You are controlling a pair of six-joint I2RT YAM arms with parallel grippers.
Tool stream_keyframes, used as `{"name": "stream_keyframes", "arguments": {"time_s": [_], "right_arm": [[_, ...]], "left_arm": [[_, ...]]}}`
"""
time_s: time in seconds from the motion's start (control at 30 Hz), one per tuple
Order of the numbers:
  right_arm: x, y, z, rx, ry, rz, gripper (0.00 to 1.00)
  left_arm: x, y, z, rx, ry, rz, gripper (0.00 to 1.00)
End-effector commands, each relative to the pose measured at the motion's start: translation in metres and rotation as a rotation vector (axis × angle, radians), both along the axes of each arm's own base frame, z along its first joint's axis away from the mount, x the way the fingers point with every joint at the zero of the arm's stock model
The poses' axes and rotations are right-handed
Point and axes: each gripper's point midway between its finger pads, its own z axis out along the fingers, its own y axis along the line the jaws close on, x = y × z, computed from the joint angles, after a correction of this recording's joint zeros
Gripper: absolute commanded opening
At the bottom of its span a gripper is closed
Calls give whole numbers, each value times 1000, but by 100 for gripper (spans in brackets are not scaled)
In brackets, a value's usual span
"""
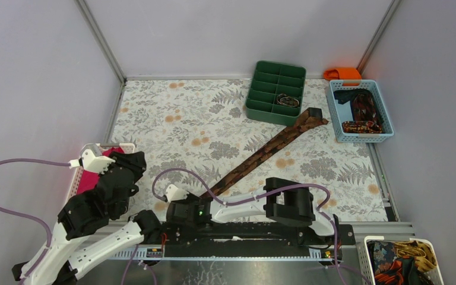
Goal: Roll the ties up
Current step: Roll the tie at the center of the board.
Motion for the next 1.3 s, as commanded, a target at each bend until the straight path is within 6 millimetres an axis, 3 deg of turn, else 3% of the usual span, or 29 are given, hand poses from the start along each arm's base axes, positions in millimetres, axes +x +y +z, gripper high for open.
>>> {"name": "stream_keyframes", "arguments": {"time_s": [0.0,0.27,0.4,0.67,0.8,1.03,1.27], "right_arm": [[-10,-4,7,48,71,-3,11],[-38,10,25,272,272,121,1],[-45,14,51,452,371,166,0],[-37,-12,57,669,589,142,0],[-29,-24,65,781,653,119,0],[-13,-50,68,899,683,41,0],[-2,-69,63,930,636,-51,0]], "left_arm": [[1,7,-1,23,-5,40,40],[10,-3,-10,53,28,47,37],[15,-8,-11,59,23,50,32],[30,-35,-31,86,55,-9,8],[40,-55,-46,111,76,-57,2],[51,-82,-77,139,112,-135,0],[57,-107,-94,131,102,-235,0]]}}
